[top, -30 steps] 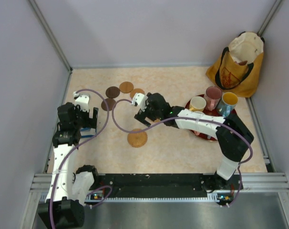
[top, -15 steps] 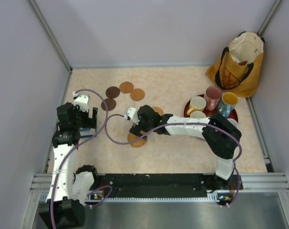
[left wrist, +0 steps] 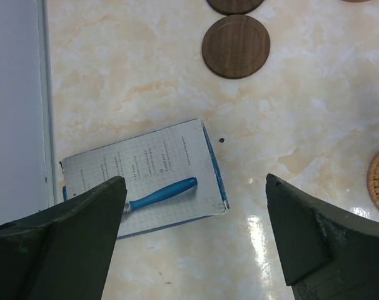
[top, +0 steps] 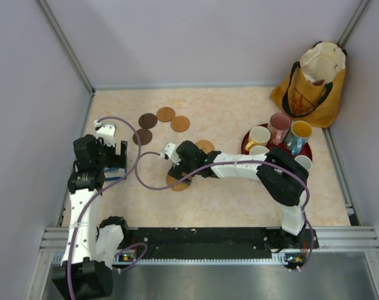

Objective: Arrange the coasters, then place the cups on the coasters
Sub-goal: Move the coaster to the center of the board.

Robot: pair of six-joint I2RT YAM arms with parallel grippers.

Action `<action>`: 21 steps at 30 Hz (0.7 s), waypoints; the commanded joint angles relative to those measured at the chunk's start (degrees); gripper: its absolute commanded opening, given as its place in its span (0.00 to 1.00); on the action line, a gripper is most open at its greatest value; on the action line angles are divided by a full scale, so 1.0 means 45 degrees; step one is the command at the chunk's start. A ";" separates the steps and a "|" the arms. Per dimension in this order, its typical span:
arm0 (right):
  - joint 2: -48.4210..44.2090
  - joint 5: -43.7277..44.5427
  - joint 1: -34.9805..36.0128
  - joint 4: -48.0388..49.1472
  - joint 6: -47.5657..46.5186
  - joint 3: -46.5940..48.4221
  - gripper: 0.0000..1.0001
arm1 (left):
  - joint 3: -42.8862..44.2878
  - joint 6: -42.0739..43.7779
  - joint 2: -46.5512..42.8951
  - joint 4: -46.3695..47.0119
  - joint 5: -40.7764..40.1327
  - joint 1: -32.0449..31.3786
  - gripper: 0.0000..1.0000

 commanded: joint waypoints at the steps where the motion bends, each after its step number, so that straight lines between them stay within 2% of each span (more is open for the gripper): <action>1: 0.0585 0.1200 0.0207 0.0101 -0.0002 0.0519 0.99 | -0.0084 -0.0223 -0.0197 0.0284 0.0313 0.0180 0.96; 21: 0.0097 0.1357 0.0167 -0.0114 -0.0842 0.0246 0.99 | -0.0045 -0.0223 -0.0060 0.0244 0.0489 0.0259 0.96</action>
